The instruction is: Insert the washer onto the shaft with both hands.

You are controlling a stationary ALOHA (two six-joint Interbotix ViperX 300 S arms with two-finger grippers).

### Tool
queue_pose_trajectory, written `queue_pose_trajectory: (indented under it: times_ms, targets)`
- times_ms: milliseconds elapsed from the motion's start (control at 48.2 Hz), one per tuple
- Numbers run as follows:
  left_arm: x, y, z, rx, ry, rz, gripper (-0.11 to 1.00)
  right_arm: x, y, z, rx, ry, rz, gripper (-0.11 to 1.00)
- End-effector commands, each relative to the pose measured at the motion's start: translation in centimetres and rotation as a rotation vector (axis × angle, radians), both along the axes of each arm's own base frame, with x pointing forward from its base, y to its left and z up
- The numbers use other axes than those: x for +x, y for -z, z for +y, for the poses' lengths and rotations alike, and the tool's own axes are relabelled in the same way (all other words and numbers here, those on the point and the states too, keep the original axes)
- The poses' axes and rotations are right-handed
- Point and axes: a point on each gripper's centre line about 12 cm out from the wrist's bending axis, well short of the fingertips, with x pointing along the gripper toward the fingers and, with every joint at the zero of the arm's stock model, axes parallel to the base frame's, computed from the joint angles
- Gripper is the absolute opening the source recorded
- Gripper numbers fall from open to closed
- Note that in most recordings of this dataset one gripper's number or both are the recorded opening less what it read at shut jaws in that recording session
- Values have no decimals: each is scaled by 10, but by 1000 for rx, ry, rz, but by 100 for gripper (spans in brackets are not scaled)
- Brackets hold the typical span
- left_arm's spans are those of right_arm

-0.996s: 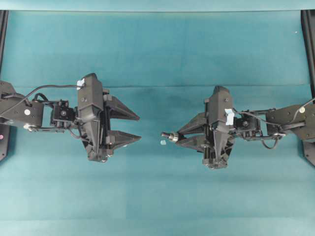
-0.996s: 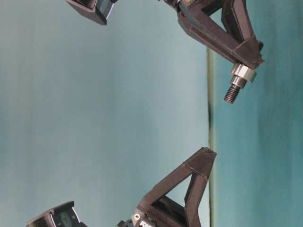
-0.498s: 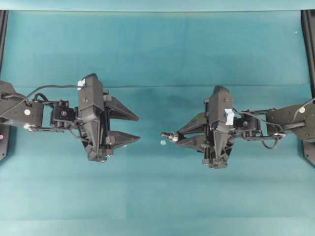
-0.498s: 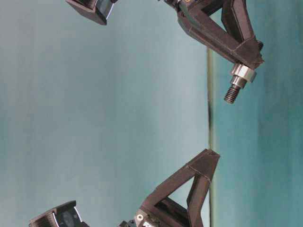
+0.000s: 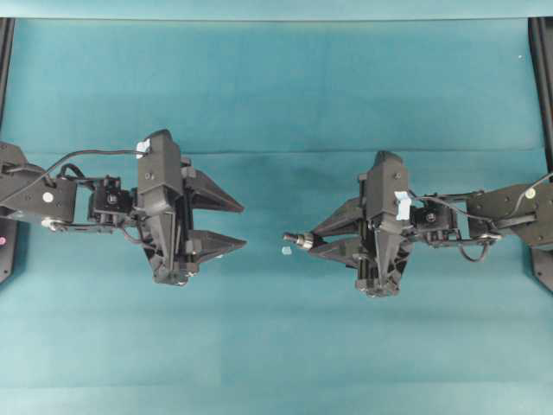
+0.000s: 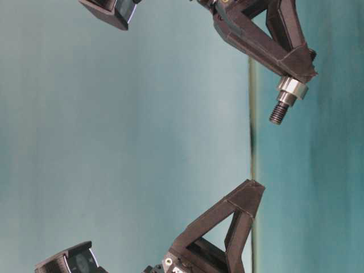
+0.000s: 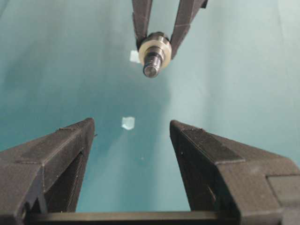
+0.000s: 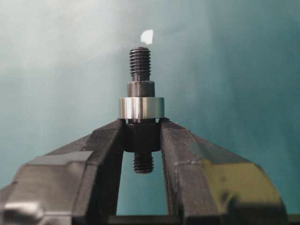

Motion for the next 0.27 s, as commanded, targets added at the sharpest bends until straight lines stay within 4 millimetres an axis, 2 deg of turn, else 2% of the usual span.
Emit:
queue_pose_trajectory:
  times_ms: [0, 249]
  targets:
    - [2, -7, -1, 0, 2, -25, 74, 5, -8, 0, -4, -3, -31, 0]
    - [3, -7, -1, -1, 2, -25, 74, 5, -9, 0, -3, -3, -32, 0]
